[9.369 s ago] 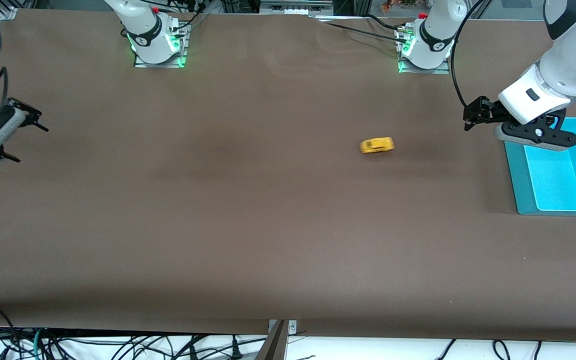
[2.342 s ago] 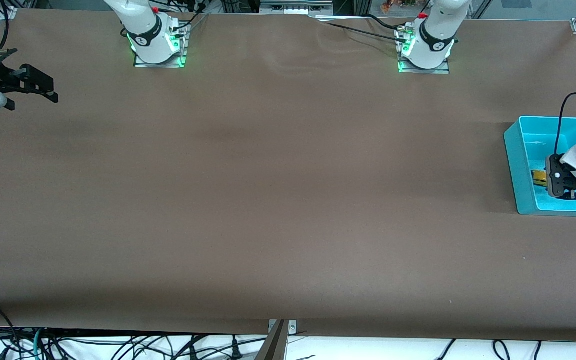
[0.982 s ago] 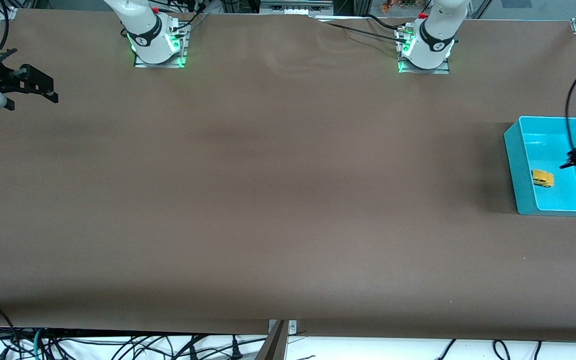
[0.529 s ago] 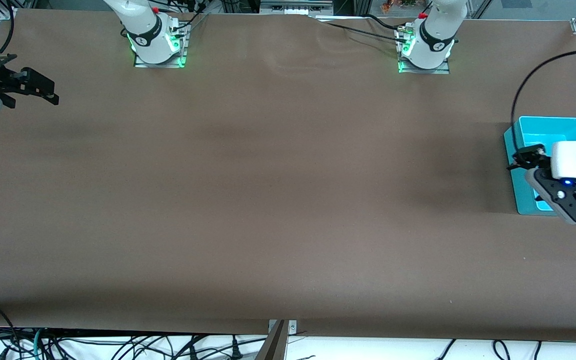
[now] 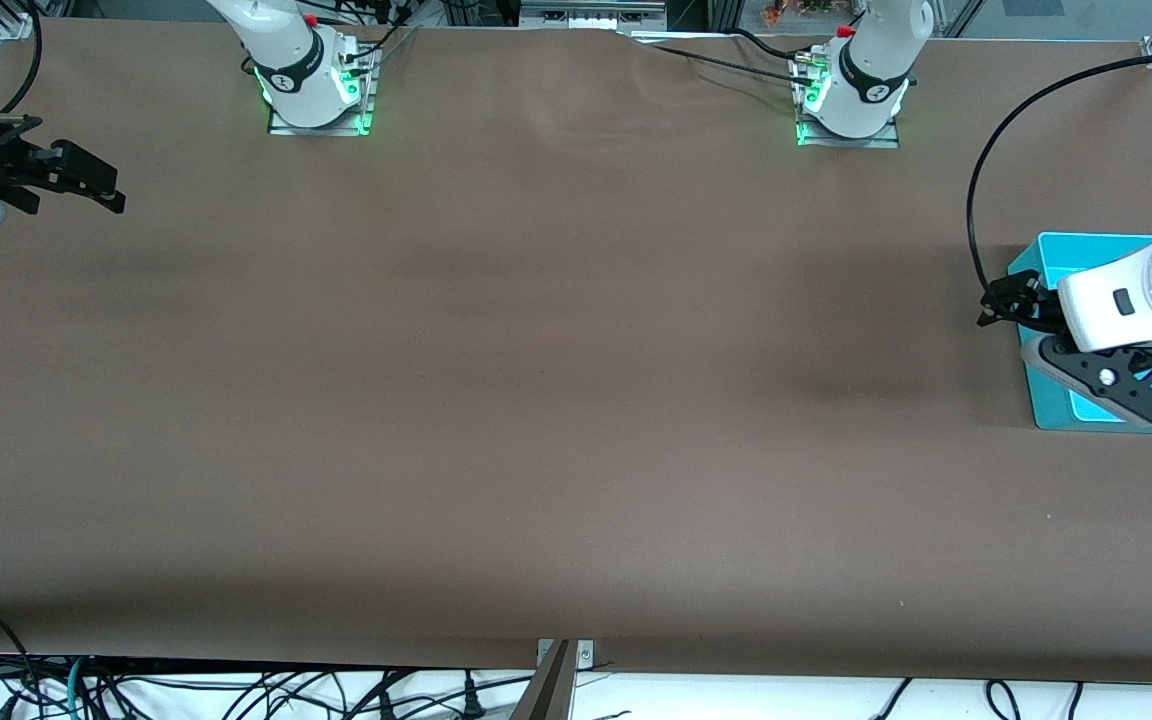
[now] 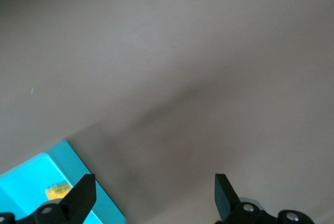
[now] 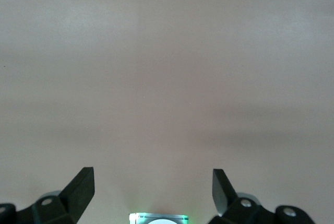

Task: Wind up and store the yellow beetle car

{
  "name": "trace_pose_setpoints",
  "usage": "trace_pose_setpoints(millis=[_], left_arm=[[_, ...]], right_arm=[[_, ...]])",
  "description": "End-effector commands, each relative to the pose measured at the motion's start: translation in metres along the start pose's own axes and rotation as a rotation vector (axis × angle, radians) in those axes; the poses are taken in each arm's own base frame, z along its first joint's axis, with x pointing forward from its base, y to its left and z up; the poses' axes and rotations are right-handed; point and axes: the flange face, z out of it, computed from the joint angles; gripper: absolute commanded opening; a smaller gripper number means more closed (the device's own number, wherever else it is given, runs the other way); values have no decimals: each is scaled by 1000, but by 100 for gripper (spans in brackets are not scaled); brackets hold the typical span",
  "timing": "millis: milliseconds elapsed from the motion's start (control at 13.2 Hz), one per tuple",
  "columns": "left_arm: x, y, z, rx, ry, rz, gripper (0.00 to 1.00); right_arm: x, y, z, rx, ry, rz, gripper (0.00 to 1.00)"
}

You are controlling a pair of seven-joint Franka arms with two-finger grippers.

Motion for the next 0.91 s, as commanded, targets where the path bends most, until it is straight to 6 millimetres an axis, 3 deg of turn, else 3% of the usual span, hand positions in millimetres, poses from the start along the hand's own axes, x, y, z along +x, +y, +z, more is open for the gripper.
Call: trace_pose_setpoints(millis=[0, 227, 453, 604, 831], left_arm=[[-21, 33, -15, 46, 17, -275, 100], [-45, 21, -19, -24, 133, -355, 100], [-71, 29, -6, 9, 195, -295, 100], [-72, 25, -5, 9, 185, -288, 100], [-72, 38, -10, 32, 186, -252, 100]], right_arm=[[-1, -4, -6, -9, -2, 11, 100], [0, -10, -6, -11, -2, 0, 100], [-1, -11, -7, -12, -1, -1, 100], [-2, -14, -8, -13, -1, -6, 100], [-1, -15, -7, -13, -2, -7, 100]])
